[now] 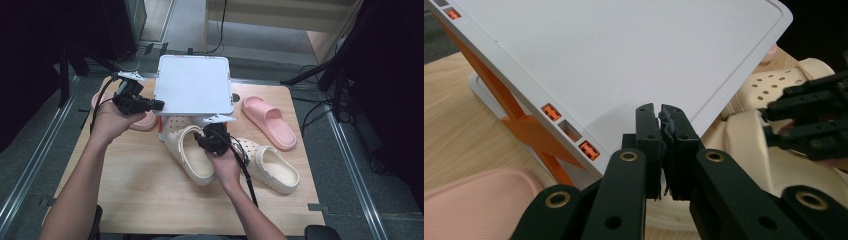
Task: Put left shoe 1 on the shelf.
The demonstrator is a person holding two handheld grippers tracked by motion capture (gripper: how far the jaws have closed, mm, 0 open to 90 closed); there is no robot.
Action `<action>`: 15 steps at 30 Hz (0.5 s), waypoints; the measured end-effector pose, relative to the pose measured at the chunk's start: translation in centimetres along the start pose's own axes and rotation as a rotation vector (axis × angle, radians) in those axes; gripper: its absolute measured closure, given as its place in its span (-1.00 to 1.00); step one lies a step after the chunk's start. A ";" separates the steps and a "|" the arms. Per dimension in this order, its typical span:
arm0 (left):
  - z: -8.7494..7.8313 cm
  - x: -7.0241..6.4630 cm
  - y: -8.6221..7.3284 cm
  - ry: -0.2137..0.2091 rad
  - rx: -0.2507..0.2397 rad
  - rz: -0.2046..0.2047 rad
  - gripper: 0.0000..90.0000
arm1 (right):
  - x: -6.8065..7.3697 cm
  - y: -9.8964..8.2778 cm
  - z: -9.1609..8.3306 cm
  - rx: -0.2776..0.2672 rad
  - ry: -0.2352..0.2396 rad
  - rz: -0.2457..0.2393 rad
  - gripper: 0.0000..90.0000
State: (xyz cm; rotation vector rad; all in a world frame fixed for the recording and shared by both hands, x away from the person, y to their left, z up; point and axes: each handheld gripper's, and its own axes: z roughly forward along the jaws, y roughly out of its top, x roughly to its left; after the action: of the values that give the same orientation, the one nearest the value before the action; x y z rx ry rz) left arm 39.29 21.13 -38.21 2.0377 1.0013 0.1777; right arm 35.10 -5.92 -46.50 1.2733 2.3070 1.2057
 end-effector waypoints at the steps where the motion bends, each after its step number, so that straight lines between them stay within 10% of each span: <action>1: 0.0 0.0 0.0 0.000 0.000 0.001 0.93 | -0.2 0.1 0.3 0.000 -0.004 0.011 0.72; 15: -0.1 0.0 -0.1 -0.003 -0.001 0.003 0.93 | -0.9 0.0 3.6 0.000 -0.049 0.073 0.70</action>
State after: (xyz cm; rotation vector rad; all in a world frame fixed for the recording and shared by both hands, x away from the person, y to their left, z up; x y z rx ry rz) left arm 39.25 21.22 -38.23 2.0379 0.9962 0.1762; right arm 37.60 -4.65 -48.89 1.3822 2.2447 1.1827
